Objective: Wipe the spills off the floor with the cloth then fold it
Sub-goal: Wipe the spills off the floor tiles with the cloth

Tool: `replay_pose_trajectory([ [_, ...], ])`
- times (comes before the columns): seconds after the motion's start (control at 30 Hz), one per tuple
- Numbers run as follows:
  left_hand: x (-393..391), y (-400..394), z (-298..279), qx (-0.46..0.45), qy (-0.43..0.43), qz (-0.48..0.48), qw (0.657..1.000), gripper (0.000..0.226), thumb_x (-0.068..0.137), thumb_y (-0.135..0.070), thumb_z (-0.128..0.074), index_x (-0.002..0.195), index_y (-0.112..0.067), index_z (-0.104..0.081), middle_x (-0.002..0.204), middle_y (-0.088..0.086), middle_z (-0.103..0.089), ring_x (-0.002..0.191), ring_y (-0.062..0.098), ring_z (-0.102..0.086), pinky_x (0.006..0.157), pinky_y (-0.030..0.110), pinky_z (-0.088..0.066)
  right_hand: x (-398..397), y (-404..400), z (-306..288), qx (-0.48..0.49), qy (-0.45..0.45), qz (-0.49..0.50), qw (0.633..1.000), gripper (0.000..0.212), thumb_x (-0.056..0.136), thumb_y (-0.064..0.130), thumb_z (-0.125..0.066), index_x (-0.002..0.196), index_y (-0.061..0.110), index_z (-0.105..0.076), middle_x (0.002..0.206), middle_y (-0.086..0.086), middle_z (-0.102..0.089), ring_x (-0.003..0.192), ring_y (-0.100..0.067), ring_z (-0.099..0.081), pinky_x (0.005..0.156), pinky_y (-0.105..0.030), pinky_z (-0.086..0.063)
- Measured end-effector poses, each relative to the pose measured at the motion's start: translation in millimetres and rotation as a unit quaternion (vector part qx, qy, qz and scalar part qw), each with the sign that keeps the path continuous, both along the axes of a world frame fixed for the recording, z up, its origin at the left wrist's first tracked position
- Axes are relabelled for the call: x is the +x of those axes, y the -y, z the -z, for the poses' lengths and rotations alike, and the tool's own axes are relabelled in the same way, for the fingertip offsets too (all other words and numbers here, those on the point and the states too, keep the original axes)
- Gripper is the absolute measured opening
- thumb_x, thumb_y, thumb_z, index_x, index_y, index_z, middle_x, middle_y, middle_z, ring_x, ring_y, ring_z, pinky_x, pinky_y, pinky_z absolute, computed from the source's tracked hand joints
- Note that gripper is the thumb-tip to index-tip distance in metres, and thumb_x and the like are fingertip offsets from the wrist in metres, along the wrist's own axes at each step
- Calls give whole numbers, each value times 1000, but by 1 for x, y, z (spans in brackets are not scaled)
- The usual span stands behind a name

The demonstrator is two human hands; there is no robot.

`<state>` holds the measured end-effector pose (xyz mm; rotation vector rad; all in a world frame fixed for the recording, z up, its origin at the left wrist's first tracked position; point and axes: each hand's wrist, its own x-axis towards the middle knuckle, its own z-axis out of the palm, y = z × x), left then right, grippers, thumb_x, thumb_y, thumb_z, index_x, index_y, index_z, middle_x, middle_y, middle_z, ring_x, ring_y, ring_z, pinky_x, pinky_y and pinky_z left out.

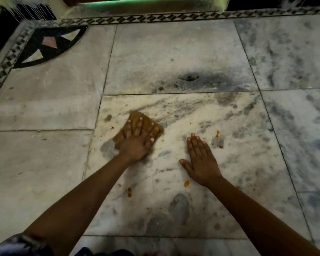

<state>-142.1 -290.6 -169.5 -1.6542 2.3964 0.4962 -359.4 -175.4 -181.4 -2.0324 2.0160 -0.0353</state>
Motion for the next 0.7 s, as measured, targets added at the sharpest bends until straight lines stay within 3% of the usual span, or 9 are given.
replay_pose_trajectory([
  [0.1,18,-35,2,-4,-37,79,996,74,77,-75,6,144,-45,-1,157,-5,11,143,32,16,114,54,0,7,3,5,-10,28,-14,999,88,89,64,1,146,1,-22,154,-17,-18,142,-27,-12,113,-30,3],
  [0.17,47,-45,0,-32,-34,85,995,69,82,-72,5,144,-45,-9,157,-6,0,144,34,1,111,54,-7,9,2,10,-28,41,-12,999,92,85,68,6,147,3,-15,155,-14,-10,142,-23,-1,112,-28,7],
  [0.23,75,-31,-2,-58,-5,10,998,66,86,-70,-4,145,-41,-16,157,-3,-7,144,36,-8,109,56,-10,8,2,14,-30,44,-14,999,95,82,70,11,148,5,-8,155,-10,1,141,-18,6,112,-27,10],
  [0.33,81,10,-6,-33,27,-132,990,56,96,-55,-21,147,-39,-5,159,-3,7,144,32,9,114,52,2,7,2,16,-24,47,-12,999,97,78,72,14,148,6,-3,155,-8,5,141,-15,9,112,-26,12],
  [0.4,53,29,-14,-4,18,-162,987,55,98,-49,-23,147,-40,0,158,-2,14,143,35,15,114,54,5,7,1,15,-14,48,-14,999,97,78,72,15,148,7,-1,157,-9,3,141,-15,10,112,-26,12],
  [0.47,22,27,-12,13,21,-133,991,58,97,-51,-21,148,-35,2,157,1,17,141,38,18,112,56,6,7,1,15,-8,50,-17,999,96,78,71,14,148,8,-2,157,-10,2,142,-16,9,112,-26,11],
  [0.6,6,-38,3,-18,-12,47,999,66,85,-66,1,146,-41,-1,158,-2,11,142,31,19,113,57,2,7,1,10,-21,55,-8,998,91,84,68,8,147,6,-9,156,-11,-4,144,-22,-2,113,-27,8],
  [0.7,45,-54,3,-26,-41,69,996,69,85,-69,5,144,-41,-16,157,-1,-4,144,32,3,112,58,-3,5,-1,9,-27,59,5,998,87,84,68,8,146,7,-1,153,-6,7,142,-17,7,112,-23,14],
])
